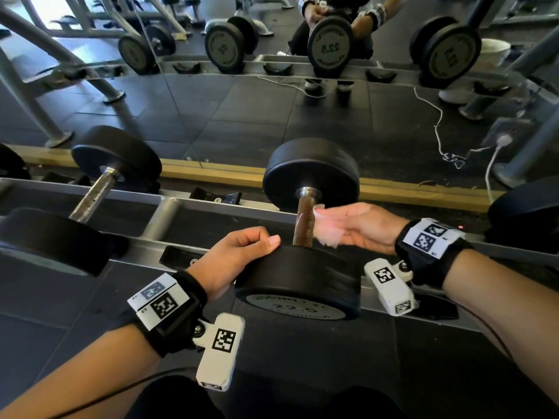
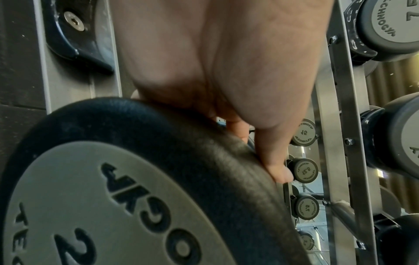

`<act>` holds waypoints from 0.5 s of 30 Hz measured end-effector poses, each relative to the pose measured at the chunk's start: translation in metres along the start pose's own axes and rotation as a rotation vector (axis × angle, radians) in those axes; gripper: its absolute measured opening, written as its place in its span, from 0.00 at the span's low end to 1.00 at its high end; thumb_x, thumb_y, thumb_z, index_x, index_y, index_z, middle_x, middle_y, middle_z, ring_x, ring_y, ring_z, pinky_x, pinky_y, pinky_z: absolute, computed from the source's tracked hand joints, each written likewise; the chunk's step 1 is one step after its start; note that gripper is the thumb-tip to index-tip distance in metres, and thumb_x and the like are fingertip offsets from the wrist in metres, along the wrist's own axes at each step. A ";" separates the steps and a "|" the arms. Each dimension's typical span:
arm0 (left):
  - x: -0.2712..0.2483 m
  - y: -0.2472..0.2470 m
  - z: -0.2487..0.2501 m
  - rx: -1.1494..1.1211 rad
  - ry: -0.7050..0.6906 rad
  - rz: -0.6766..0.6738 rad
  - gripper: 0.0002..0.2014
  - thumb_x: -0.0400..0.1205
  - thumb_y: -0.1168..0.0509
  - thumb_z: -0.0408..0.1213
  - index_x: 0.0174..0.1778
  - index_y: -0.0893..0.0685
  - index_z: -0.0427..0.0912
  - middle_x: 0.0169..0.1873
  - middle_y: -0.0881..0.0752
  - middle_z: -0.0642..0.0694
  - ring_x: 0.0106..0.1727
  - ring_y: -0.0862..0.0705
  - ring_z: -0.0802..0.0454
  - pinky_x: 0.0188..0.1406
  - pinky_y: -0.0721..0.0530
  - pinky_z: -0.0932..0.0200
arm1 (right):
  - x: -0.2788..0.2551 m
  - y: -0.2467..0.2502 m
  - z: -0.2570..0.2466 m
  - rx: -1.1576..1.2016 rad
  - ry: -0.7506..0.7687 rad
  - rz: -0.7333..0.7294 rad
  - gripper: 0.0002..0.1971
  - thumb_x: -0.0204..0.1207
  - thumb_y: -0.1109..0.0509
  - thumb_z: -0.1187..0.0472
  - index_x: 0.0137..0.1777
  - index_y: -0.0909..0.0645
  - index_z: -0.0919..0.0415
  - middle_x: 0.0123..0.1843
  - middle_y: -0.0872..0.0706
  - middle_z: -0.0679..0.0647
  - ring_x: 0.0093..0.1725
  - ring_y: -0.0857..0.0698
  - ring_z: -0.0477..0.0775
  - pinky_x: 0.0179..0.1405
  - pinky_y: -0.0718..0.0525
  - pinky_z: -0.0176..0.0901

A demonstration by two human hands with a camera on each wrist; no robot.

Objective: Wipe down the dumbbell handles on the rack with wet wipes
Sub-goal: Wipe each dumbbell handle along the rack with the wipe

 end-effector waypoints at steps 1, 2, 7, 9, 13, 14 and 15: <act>0.000 0.000 0.000 -0.001 0.003 -0.004 0.15 0.76 0.28 0.56 0.34 0.20 0.49 0.32 0.18 0.53 0.33 0.18 0.59 0.31 0.21 0.67 | -0.005 -0.004 0.007 0.005 -0.054 -0.063 0.17 0.69 0.25 0.62 0.59 0.10 0.61 0.66 0.12 0.58 0.64 0.13 0.56 0.55 0.11 0.45; 0.001 0.001 -0.001 -0.007 0.005 -0.007 0.16 0.76 0.29 0.56 0.34 0.20 0.48 0.32 0.18 0.53 0.33 0.18 0.59 0.31 0.20 0.67 | -0.010 -0.008 0.011 0.012 -0.105 -0.122 0.17 0.68 0.25 0.63 0.59 0.10 0.60 0.67 0.13 0.55 0.66 0.13 0.55 0.55 0.11 0.45; 0.002 0.000 -0.003 -0.024 0.023 -0.019 0.16 0.77 0.27 0.55 0.34 0.19 0.48 0.32 0.17 0.52 0.33 0.17 0.59 0.31 0.19 0.67 | -0.029 -0.025 0.016 -0.173 -0.259 -0.249 0.17 0.79 0.35 0.70 0.61 0.11 0.59 0.68 0.13 0.56 0.67 0.14 0.54 0.61 0.13 0.45; 0.002 0.000 -0.002 -0.041 0.040 -0.010 0.15 0.76 0.27 0.52 0.33 0.20 0.46 0.31 0.18 0.51 0.32 0.18 0.58 0.30 0.20 0.67 | -0.032 -0.026 0.003 -0.241 -0.230 -0.215 0.19 0.82 0.42 0.73 0.62 0.13 0.61 0.66 0.13 0.59 0.65 0.13 0.54 0.59 0.12 0.44; 0.005 0.001 0.001 -0.064 0.074 0.015 0.11 0.72 0.22 0.46 0.42 0.11 0.44 0.40 0.13 0.46 0.43 0.13 0.53 0.44 0.15 0.61 | -0.034 -0.029 -0.044 -0.276 -0.002 0.004 0.15 0.84 0.43 0.74 0.56 0.17 0.61 0.49 0.12 0.59 0.44 0.12 0.48 0.37 0.16 0.38; 0.007 0.006 0.004 -0.045 0.065 0.056 0.15 0.69 0.21 0.44 0.50 0.10 0.45 0.47 0.12 0.46 0.49 0.13 0.52 0.52 0.15 0.58 | -0.035 -0.029 -0.054 -0.300 0.047 0.077 0.12 0.84 0.41 0.72 0.52 0.18 0.59 0.46 0.15 0.59 0.40 0.14 0.49 0.34 0.19 0.39; 0.009 0.011 0.007 -0.020 0.047 0.099 0.21 0.68 0.20 0.44 0.57 0.11 0.48 0.53 0.12 0.47 0.56 0.14 0.52 0.60 0.17 0.55 | -0.036 -0.030 -0.061 -0.321 0.085 0.145 0.10 0.84 0.40 0.71 0.50 0.19 0.58 0.44 0.18 0.59 0.39 0.17 0.50 0.33 0.21 0.41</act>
Point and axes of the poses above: each hand's wrist, its own x-axis towards the middle knuckle, its own y-axis out of the back of the hand, z = x × y, the point moved 8 cm from there along x, towards the middle knuckle
